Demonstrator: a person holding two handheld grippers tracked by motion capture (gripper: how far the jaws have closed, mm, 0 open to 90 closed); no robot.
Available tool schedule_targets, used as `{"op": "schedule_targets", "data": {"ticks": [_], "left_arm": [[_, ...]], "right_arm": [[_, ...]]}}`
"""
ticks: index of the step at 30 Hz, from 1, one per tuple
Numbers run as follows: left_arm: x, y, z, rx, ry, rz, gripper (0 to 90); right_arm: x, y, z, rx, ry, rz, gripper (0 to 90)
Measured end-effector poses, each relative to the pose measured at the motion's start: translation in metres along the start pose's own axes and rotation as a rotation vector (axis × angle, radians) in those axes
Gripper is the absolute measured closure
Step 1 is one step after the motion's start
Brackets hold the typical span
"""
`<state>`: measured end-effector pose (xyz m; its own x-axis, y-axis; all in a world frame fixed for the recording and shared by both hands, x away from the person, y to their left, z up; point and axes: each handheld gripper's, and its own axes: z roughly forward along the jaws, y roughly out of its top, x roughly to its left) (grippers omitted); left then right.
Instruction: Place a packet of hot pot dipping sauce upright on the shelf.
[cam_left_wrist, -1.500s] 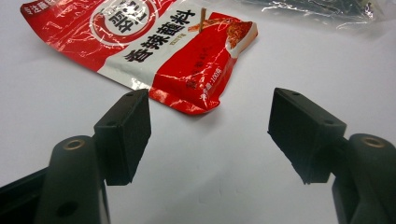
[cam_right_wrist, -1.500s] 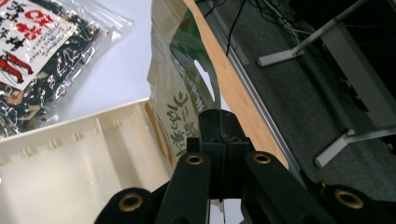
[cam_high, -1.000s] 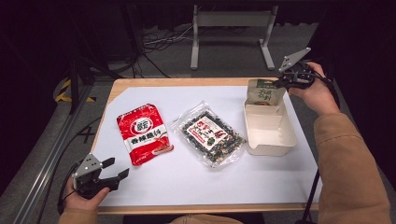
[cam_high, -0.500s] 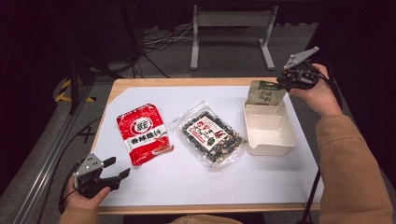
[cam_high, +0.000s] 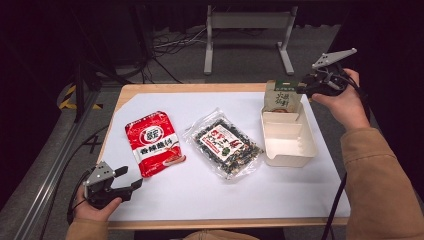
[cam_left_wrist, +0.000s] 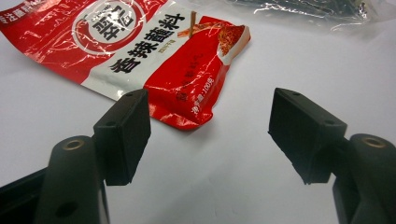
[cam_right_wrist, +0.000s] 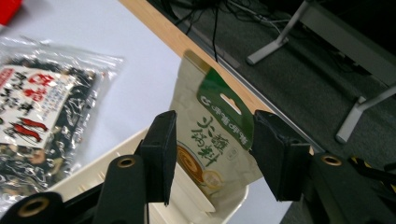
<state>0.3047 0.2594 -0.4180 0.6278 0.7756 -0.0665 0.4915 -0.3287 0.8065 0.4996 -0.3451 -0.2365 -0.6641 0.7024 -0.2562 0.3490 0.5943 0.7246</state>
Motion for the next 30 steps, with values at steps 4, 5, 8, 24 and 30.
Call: {"op": "schedule_targets", "data": {"ticks": [4,5,8,24,30], "left_arm": [[0.000,0.001,0.001,0.001,-0.005,0.002,30.1],[0.000,0.002,0.001,0.002,-0.006,-0.001,30.1],[0.000,0.002,0.002,0.001,-0.010,0.002,30.1],[-0.001,0.004,0.003,-0.006,-0.026,-0.011,29.8],[0.000,0.005,0.004,-0.014,-0.021,-0.009,29.7]], "right_arm": [[0.011,0.001,-0.012,-0.042,0.011,0.023,48.7],[0.014,0.001,-0.014,-0.049,0.014,0.024,48.5],[0.030,-0.001,-0.026,-0.087,0.043,0.028,46.0],[0.083,-0.016,-0.043,-0.147,0.131,0.090,40.5],[0.099,-0.026,-0.043,-0.170,0.163,0.110,39.9]]}}
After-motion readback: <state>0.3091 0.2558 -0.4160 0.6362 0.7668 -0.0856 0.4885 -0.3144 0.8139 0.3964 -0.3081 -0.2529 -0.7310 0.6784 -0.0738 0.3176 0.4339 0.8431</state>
